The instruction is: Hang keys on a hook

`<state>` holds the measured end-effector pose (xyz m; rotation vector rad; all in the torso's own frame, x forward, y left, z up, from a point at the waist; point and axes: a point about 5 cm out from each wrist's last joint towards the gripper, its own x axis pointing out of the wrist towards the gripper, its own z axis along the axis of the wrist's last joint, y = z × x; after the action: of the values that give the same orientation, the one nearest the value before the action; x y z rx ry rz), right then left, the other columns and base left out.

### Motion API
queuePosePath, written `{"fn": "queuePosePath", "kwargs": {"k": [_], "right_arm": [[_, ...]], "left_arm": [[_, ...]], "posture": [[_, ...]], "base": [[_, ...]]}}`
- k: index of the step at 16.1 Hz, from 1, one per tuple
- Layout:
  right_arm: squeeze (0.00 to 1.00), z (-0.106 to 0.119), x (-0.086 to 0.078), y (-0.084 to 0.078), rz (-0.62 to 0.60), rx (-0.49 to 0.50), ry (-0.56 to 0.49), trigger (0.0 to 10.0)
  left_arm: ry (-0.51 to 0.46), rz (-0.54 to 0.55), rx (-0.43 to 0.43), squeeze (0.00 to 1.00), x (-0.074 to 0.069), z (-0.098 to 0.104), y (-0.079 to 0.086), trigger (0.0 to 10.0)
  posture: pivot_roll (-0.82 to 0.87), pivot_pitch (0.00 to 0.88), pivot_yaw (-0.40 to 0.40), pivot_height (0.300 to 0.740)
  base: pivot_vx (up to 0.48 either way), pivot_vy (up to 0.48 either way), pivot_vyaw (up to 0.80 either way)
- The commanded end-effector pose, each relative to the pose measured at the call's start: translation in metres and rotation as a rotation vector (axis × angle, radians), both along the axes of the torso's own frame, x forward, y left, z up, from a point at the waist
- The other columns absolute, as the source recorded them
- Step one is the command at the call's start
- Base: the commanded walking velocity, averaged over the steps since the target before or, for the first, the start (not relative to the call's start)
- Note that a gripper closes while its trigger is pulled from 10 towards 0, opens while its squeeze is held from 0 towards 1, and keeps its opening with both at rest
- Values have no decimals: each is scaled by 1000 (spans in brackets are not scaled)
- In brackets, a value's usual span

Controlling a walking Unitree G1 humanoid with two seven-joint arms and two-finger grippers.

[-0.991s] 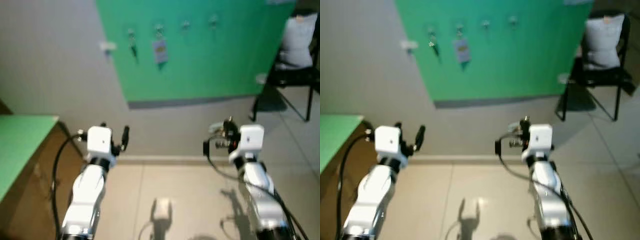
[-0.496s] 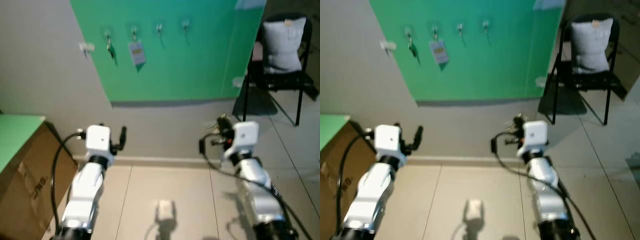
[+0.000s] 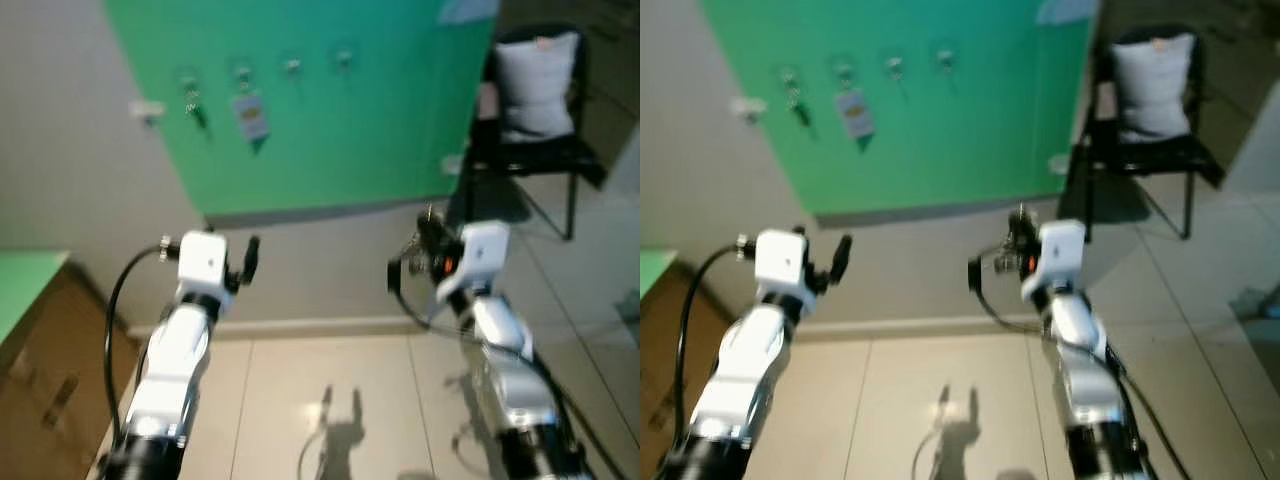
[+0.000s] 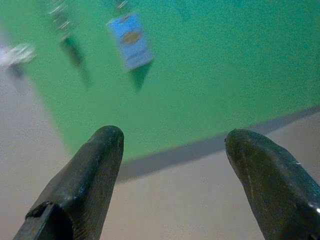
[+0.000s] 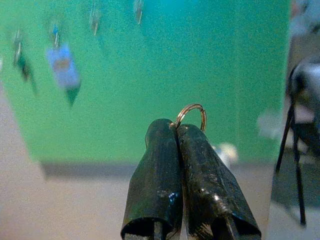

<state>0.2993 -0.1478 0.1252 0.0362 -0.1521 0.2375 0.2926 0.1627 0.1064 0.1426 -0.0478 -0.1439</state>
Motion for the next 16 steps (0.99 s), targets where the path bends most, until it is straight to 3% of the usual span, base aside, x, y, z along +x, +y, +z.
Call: {"fn": "queuePosePath", "kwargs": {"k": [1, 3, 7, 11, 14, 16], "right_arm": [[0, 13, 4, 5, 23, 12, -36, 0], [0, 23, 9, 6, 39, 13, -64, 0], [0, 25, 9, 6, 47, 20, -57, 0], [0, 28, 9, 11, 74, 32, -50, 0], [0, 34, 7, 19, 175, 36, -24, 0], [0, 45, 5, 31, 296, 61, -5, 0]], "left_arm": [[3, 1, 13, 0, 1, 2, 3, 10000], [-12, -12, 14, 0, 3, 6, 0, 10000], [-13, -9, -30, 0, 2, 6, 0, 10000], [-17, -34, -18, 0, 1, 6, -5, 10000], [-15, -48, -39, 0, 3, 6, -8, 10000], [-20, -52, -48, 0, 2, 7, -10, 10000]], "posture": [[-202, 0, 121, 740], [-201, 0, 121, 740], [-200, 0, 121, 740], [-202, 0, 119, 740], [-208, 0, 119, 740], [-212, 0, 120, 740]], "base": [[442, 0, 0], [459, 0, 0], [460, 0, 0], [458, 0, 0], [442, 0, 0], [0, 0, 0]]}}
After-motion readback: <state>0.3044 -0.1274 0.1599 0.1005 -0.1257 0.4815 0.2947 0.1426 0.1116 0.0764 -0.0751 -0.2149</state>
